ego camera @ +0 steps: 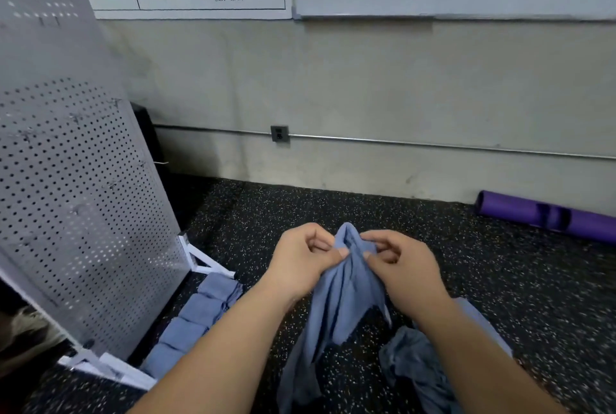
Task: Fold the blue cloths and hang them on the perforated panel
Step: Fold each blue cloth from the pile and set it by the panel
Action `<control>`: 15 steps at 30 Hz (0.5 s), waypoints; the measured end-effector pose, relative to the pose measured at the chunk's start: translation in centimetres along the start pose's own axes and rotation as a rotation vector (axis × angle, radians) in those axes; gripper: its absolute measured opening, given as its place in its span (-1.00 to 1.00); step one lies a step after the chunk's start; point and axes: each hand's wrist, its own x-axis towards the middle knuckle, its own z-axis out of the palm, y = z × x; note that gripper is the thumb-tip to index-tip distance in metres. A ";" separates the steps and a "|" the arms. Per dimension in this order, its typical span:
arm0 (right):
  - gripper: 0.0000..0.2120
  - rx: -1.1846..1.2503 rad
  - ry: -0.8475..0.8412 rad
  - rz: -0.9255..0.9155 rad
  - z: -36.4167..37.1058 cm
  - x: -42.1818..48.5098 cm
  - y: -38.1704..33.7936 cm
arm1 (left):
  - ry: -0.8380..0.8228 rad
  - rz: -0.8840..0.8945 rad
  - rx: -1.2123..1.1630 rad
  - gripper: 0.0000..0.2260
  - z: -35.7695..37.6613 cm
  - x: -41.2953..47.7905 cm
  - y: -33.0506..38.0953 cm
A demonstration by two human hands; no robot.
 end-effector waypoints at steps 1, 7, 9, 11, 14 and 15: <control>-0.70 -0.026 0.038 0.003 0.0 0.5 0.1 | 0.009 0.008 0.029 -0.86 -0.2 0.6 -0.3; -0.69 0.096 0.314 0.015 -1.9 4.6 1.6 | -0.059 0.038 0.360 -0.77 -1.8 3.7 -2.0; -0.69 0.135 0.348 -0.009 -2.5 5.5 2.0 | -0.191 -0.007 0.422 -0.73 -2.3 4.2 -2.4; -0.69 0.175 0.371 -0.015 -3.0 6.3 2.4 | -0.243 -0.030 0.523 -0.76 -2.8 4.6 -2.7; -0.69 0.181 0.410 0.020 -3.3 7.3 3.3 | -0.157 -0.078 0.486 -0.83 -3.5 5.1 -2.9; -0.68 0.169 0.389 0.034 -3.4 7.5 3.6 | -0.098 -0.071 0.419 -0.84 -3.5 5.2 -2.9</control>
